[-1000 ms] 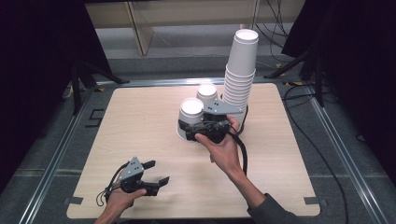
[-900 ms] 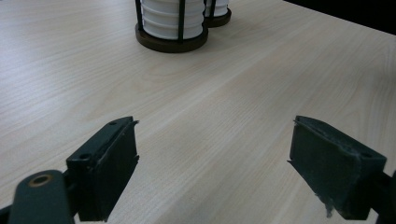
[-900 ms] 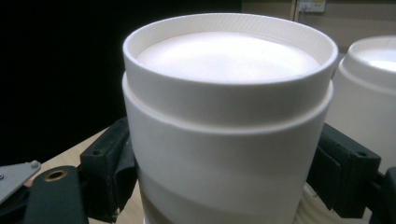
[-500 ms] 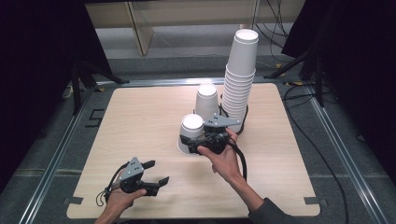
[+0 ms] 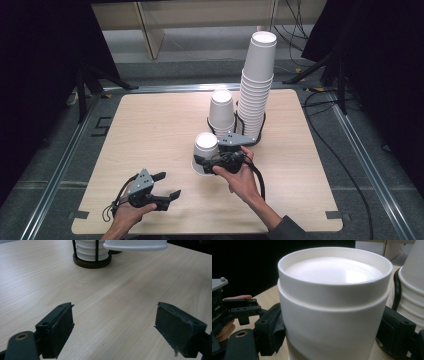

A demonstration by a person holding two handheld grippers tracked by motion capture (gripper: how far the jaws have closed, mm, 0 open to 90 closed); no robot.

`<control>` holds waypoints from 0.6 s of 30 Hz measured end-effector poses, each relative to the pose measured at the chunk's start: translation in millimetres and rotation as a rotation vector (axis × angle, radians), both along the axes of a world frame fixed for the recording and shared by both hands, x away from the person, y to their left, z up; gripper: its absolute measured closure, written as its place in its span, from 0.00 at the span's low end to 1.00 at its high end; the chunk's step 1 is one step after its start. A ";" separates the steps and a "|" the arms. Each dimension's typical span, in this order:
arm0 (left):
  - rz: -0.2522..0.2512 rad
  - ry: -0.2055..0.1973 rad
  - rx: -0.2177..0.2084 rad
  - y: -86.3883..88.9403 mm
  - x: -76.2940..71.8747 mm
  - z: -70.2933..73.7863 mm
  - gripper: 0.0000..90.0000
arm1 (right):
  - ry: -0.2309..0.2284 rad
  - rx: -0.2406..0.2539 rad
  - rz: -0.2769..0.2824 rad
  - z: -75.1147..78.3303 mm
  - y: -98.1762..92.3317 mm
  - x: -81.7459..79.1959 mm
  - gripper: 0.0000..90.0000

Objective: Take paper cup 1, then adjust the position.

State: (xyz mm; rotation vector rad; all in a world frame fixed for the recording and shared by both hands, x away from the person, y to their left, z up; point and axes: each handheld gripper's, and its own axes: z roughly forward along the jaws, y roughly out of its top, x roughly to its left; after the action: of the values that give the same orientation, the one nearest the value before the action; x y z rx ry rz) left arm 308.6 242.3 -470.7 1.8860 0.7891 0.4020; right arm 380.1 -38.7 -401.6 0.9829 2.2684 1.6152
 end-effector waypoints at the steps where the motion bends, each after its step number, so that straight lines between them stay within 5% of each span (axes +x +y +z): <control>1: -0.001 0.000 -0.004 -0.2 -0.1 -0.2 0.16 | -0.021 -0.006 0.003 -2.1 0.4 0.3 0.21; 4: -0.006 -0.013 -0.023 -0.7 0.3 -0.5 0.16 | -0.007 -0.007 0.011 -6.6 2.9 -1.8 0.21; 5: -0.009 -0.014 0.021 2.4 0.4 1.3 0.16 | 0.019 -0.002 0.011 -7.5 4.4 -4.0 0.21; 7: 0.002 -0.013 -0.038 0.0 -0.5 0.8 0.16 | 0.007 -0.009 0.019 -12.1 8.5 -5.8 0.21; 9: -0.007 -0.026 -0.045 0.8 -0.9 2.4 0.16 | 0.012 -0.011 0.031 -13.0 9.9 -6.2 0.21; 10: -0.010 -0.034 -0.050 0.6 -1.4 3.1 0.16 | -0.024 -0.030 0.035 -14.1 10.5 -5.2 0.21; 12: -0.019 -0.059 -0.076 -1.0 -2.2 5.6 0.16 | 0.027 -0.024 0.037 -14.6 14.3 -9.3 0.21; 18: -0.040 -0.110 -0.128 -5.6 -2.9 9.4 0.16 | 0.008 -0.007 0.065 -15.1 18.8 -10.1 0.21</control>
State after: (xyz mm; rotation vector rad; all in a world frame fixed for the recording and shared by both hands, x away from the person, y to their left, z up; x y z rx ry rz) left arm 305.6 236.7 -461.3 1.7429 0.6867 0.4171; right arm 370.0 -19.9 -416.7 0.9249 2.3334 1.6302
